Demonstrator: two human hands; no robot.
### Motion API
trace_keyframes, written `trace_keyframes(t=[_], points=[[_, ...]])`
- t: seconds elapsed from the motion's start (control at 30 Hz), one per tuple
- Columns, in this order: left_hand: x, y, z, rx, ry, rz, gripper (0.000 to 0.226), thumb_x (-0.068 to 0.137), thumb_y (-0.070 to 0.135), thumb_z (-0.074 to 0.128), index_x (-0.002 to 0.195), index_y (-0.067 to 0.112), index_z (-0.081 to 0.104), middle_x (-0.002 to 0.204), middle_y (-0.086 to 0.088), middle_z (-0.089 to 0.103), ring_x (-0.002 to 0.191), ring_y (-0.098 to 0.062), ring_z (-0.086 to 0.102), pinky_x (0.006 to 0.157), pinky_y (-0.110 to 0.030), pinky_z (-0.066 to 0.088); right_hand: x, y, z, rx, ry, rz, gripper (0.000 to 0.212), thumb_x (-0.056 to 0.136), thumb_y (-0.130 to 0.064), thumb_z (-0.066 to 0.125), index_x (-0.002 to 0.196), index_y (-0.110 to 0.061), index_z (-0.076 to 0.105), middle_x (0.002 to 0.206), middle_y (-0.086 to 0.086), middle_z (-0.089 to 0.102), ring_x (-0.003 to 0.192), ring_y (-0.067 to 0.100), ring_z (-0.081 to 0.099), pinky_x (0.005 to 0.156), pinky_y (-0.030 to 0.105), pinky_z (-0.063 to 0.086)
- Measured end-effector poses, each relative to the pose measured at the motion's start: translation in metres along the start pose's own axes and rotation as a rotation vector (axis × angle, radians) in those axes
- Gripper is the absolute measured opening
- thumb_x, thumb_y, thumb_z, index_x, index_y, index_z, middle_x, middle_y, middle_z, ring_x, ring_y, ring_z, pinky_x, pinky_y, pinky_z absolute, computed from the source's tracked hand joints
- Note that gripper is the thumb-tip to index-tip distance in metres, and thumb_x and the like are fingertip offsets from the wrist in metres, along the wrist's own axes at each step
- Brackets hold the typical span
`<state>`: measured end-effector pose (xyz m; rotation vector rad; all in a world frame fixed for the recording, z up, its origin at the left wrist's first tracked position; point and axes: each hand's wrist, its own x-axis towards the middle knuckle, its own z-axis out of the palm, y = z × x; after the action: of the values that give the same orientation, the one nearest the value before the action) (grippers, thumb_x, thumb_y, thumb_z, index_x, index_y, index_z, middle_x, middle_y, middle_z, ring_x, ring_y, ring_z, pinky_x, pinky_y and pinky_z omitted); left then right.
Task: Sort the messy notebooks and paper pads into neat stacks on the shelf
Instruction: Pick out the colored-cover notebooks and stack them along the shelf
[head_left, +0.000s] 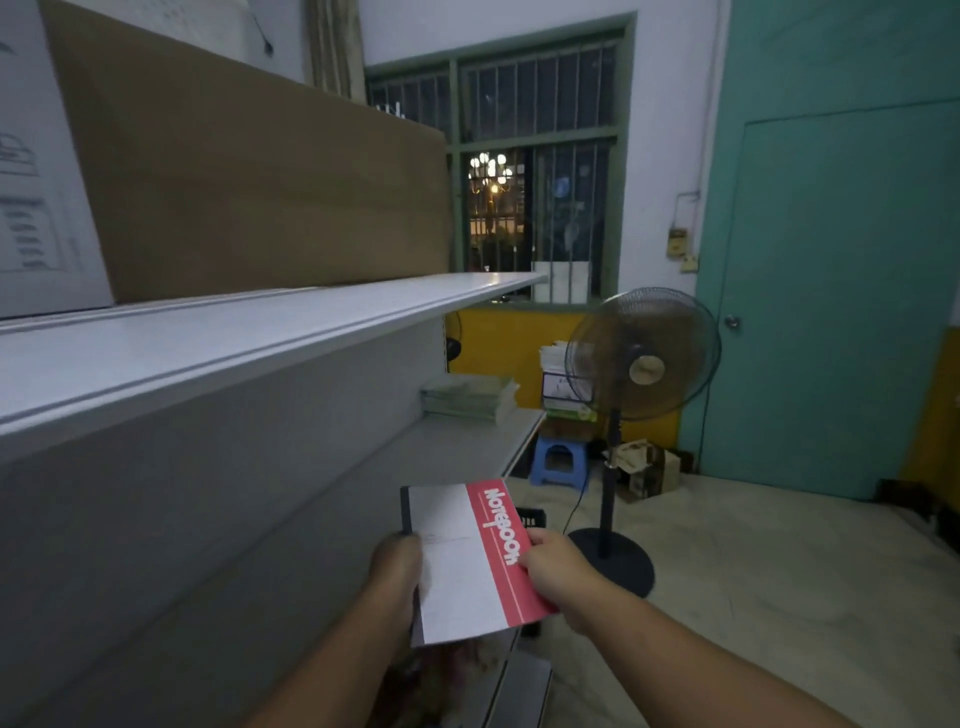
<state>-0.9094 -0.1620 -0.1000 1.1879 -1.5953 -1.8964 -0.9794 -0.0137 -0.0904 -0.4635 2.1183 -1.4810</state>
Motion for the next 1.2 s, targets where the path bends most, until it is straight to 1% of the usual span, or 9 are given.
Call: trace_keyframes(t=[0.27, 0.47, 0.67, 0.8, 0.9, 0.97, 1.03, 1.13, 1.2], points=[[0.098, 0.010, 0.061, -0.053, -0.003, -0.013, 0.026, 0.094, 0.022, 0.047, 0.099, 0.002, 0.063, 0.089, -0.018, 0.067, 0.077, -0.032, 0.066, 0.062, -0.032, 0.054, 0.128, -0.013, -0.034, -0.061, -0.007, -0.036, 0.024, 0.090, -0.013, 0.048, 0.088, -0.016, 0.071, 0.084, 0.007, 0.074, 0.080, 0.028, 0.071, 0.084, 0.044, 0.056], [0.162, 0.025, 0.088, -0.070, 0.234, 0.029, 0.033, 0.100, 0.024, 0.037, 0.119, 0.001, 0.054, 0.107, -0.018, 0.061, 0.093, -0.032, 0.059, 0.084, -0.039, 0.051, 0.231, -0.023, -0.034, -0.094, -0.081, -0.078, 0.021, 0.090, -0.014, 0.053, 0.085, -0.022, 0.072, 0.080, 0.007, 0.073, 0.066, 0.020, 0.068, 0.059, 0.025, 0.054], [0.251, 0.032, 0.098, -0.033, 0.295, -0.042, 0.048, 0.082, 0.026, 0.066, 0.117, -0.007, 0.060, 0.105, -0.023, 0.065, 0.094, -0.036, 0.064, 0.090, -0.051, 0.052, 0.351, -0.035, -0.026, -0.307, -0.168, -0.206, 0.025, 0.087, -0.013, 0.054, 0.105, -0.008, 0.071, 0.105, 0.009, 0.070, 0.091, 0.022, 0.066, 0.075, 0.024, 0.051], [0.273, 0.056, 0.132, 0.014, 0.249, 0.060, 0.069, 0.072, 0.028, 0.078, 0.131, 0.003, 0.053, 0.117, -0.012, 0.061, 0.106, -0.028, 0.060, 0.097, -0.041, 0.048, 0.419, -0.042, -0.028, -0.520, -0.214, -0.267, 0.024, 0.085, -0.013, 0.050, 0.096, -0.007, 0.071, 0.099, 0.007, 0.071, 0.085, 0.018, 0.065, 0.064, 0.021, 0.043], [0.288, 0.061, 0.150, 0.230, 0.236, 0.131, 0.121, 0.055, 0.048, 0.086, 0.150, 0.016, 0.019, 0.159, -0.007, 0.011, 0.141, -0.018, 0.026, 0.109, -0.039, 0.036, 0.458, -0.047, -0.024, -0.542, -0.249, -0.316, 0.019, 0.085, -0.013, 0.050, 0.084, -0.015, 0.069, 0.082, 0.003, 0.066, 0.067, 0.013, 0.058, 0.059, 0.020, 0.041], [0.290, 0.054, 0.154, 0.710, 0.215, 0.183, 0.127, 0.056, 0.070, 0.073, 0.152, 0.021, 0.006, 0.158, -0.005, -0.017, 0.146, -0.015, 0.001, 0.117, -0.036, 0.019, 0.476, -0.052, -0.021, -0.560, -0.271, -0.369, 0.014, 0.085, -0.014, 0.053, 0.077, -0.019, 0.064, 0.074, -0.001, 0.061, 0.057, 0.007, 0.053, 0.050, 0.017, 0.038], [0.289, 0.047, 0.157, 0.994, 0.304, 0.170, 0.114, 0.069, 0.073, 0.060, 0.152, 0.023, -0.001, 0.159, -0.005, -0.015, 0.148, -0.020, -0.004, 0.118, -0.035, 0.008, 0.489, -0.056, -0.016, -0.539, -0.270, -0.406, 0.013, 0.085, -0.017, 0.055, 0.085, -0.021, 0.067, 0.079, 0.000, 0.065, 0.061, 0.009, 0.057, 0.050, 0.015, 0.039], [0.292, 0.043, 0.158, 1.014, 0.406, 0.189, 0.100, 0.078, 0.069, 0.054, 0.151, 0.023, 0.004, 0.160, 0.000, 0.005, 0.147, -0.017, 0.006, 0.116, -0.027, 0.009, 0.501, -0.056, -0.008, -0.515, -0.260, -0.420, 0.023, 0.085, -0.021, 0.056, 0.101, -0.015, 0.071, 0.089, 0.003, 0.070, 0.076, 0.018, 0.064, 0.064, 0.022, 0.049], [0.296, 0.042, 0.158, 0.995, 0.406, 0.201, 0.095, 0.080, 0.067, 0.052, 0.151, 0.025, 0.006, 0.160, 0.003, 0.009, 0.147, -0.016, 0.007, 0.117, -0.028, 0.010, 0.505, -0.049, -0.005, -0.546, -0.252, -0.437, 0.026, 0.086, -0.021, 0.055, 0.106, -0.016, 0.070, 0.094, 0.003, 0.068, 0.079, 0.016, 0.062, 0.060, 0.019, 0.046]])
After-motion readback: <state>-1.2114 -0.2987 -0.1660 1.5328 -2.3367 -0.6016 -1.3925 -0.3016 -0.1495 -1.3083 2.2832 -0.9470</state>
